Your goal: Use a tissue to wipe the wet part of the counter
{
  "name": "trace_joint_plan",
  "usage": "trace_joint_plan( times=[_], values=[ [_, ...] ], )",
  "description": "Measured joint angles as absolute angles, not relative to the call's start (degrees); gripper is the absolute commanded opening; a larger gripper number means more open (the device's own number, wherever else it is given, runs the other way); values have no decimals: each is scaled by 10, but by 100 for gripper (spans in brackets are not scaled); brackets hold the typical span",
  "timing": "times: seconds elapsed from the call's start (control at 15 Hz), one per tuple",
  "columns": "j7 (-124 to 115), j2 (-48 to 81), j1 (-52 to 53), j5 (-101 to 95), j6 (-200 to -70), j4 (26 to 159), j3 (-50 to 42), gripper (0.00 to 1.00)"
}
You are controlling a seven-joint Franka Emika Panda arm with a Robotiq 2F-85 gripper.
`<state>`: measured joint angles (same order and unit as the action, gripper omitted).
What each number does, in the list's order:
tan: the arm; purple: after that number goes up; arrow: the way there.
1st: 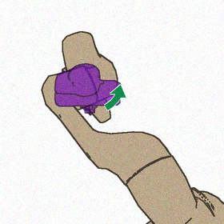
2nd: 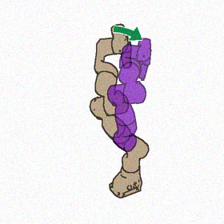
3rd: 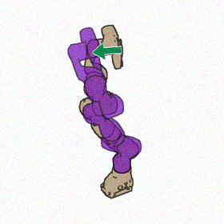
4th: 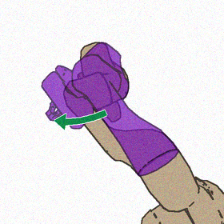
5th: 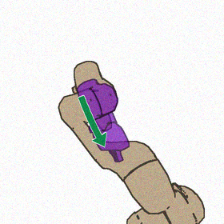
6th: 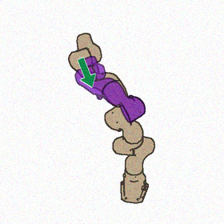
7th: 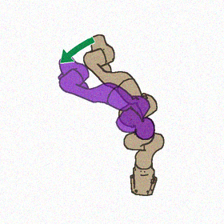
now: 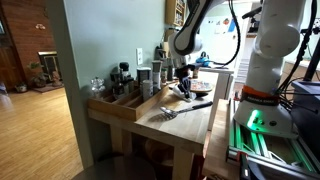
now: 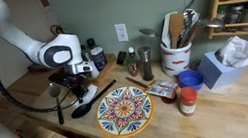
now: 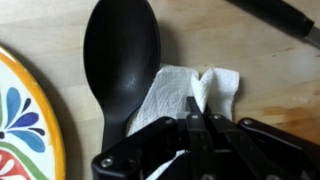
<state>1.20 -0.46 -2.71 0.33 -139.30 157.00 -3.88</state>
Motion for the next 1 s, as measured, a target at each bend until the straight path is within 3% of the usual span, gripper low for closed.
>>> trace_joint_plan(
  times=[1.0],
  values=[
    [132, -3, 65, 202, -1404, 1571, 73, 1]
  ],
)
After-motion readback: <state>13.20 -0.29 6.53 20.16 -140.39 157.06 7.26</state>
